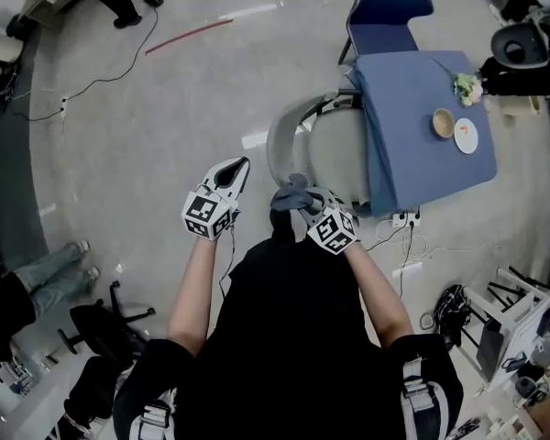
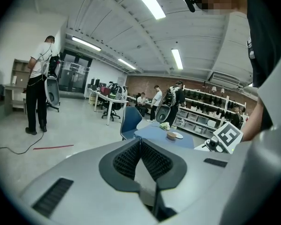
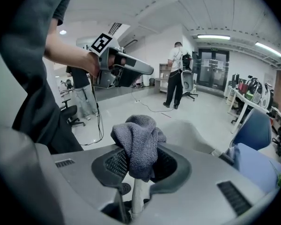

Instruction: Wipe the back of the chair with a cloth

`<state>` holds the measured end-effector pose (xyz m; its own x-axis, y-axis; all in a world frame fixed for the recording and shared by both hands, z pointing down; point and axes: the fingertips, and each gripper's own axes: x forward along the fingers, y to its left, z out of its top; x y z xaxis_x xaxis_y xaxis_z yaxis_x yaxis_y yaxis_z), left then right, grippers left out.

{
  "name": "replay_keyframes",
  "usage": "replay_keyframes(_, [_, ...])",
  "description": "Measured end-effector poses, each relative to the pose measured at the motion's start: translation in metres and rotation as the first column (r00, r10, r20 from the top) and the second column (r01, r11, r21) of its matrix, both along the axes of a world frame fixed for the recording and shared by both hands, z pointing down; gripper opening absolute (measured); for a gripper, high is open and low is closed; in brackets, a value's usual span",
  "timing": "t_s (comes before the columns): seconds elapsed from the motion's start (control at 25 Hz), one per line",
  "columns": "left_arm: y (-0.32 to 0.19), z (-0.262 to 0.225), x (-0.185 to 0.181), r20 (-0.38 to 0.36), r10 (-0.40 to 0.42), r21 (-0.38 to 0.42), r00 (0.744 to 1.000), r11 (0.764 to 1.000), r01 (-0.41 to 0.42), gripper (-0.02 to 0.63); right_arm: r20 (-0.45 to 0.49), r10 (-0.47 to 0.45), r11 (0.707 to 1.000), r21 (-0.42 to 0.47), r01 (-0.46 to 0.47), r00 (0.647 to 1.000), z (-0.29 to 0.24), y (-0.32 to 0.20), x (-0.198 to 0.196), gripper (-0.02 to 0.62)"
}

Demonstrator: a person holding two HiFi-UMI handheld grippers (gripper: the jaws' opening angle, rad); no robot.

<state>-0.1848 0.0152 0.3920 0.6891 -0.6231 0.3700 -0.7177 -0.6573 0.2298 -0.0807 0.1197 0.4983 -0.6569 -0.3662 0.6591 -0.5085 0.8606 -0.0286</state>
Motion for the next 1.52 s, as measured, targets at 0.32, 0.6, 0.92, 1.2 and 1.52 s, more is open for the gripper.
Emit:
replay_keyframes(0.32, [-0.018, 0.044, 0.008, 0.025, -0.089, -0.064, 0.996, 0.994, 0.09, 0.026, 0.02, -0.105, 0.988, -0.113, 0.107, 0.994, 0.055, -0.007, -0.006, 0.12])
replay_keyframes(0.6, [-0.041, 0.071, 0.013, 0.05, -0.091, -0.084, 0.995, 0.992, 0.095, 0.026, 0.027, -0.129, 0.98, -0.147, 0.131, 0.991, 0.084, -0.025, -0.014, 0.12])
replay_keyframes(0.92, [-0.073, 0.094, 0.019, 0.061, -0.075, -0.08, 0.995, 0.994, 0.08, 0.026, 0.04, -0.104, 0.985, -0.135, 0.109, 0.994, 0.095, -0.064, -0.021, 0.121])
replay_keyframes(1.2, [-0.08, 0.118, 0.027, 0.063, -0.075, -0.113, 0.995, 0.99, 0.081, 0.026, 0.049, -0.069, 0.992, -0.107, 0.074, 0.996, 0.104, -0.092, -0.026, 0.121])
replay_keyframes(1.52, [-0.078, 0.14, 0.031, 0.068, -0.063, -0.147, 0.996, 0.986, 0.073, 0.026, 0.087, -0.03, 0.994, -0.101, 0.038, 0.996, 0.107, -0.122, -0.031, 0.121])
